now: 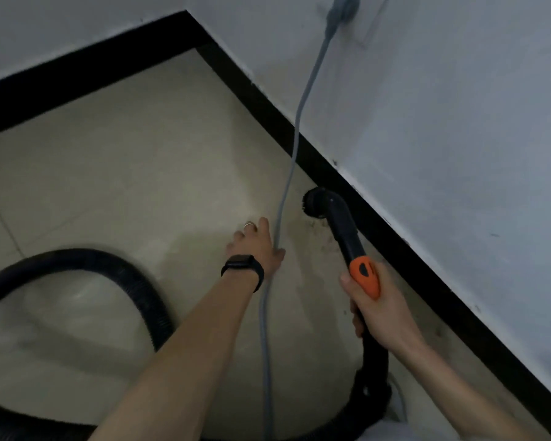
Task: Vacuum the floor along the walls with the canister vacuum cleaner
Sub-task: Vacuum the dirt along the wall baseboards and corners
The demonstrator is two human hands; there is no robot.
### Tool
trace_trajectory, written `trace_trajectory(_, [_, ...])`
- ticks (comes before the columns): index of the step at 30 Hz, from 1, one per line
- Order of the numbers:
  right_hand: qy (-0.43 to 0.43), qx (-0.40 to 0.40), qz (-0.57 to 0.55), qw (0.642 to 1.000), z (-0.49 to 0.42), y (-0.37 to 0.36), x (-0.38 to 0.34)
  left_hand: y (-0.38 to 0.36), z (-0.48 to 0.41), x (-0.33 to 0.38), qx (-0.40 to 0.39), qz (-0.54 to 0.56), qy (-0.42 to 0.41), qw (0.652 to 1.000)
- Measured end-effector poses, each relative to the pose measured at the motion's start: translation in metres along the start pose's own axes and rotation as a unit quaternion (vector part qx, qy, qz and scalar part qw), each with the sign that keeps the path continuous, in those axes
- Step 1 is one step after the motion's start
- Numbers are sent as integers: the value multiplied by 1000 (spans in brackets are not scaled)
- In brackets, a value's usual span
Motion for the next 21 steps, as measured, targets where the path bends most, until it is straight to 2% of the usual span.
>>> trace_trajectory(3, [-15, -6, 7, 1000, -4, -12, 14, -18, 3, 4, 57, -68, -42, 995])
trace_trajectory(6, [-14, -24, 28, 999, -13, -24, 20, -13, -1, -9, 78, -112, -73, 988])
trace_trajectory(12, [-19, -53, 34, 998, -16, -40, 29, 42, -16, -84, 181, -81, 16, 980])
trace_trajectory(14, [-17, -51, 25, 998, -10, -43, 30, 58, -20, -101, 212, -72, 18, 974])
trace_trajectory(16, [-13, -55, 16, 998, -3, -47, 31, 61, -28, -111, 200, -63, 11, 978])
trace_trajectory(19, [-23, -78, 12, 997, 3, -61, 36, 36, -27, -108, 126, -60, -18, 990])
trace_trajectory(21, [-32, -88, 13, 995, 5, -70, 39, 19, -17, -104, 116, -69, -25, 991])
Point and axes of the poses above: each hand's wrist, its own z-axis away from the middle knuckle, its own y-axis out of the back of the hand, x = y × z, the point moved 10 cm from there along -z, towards the middle knuckle, and after that the axes turned 4 degrees about x, right-handed, at the moved point
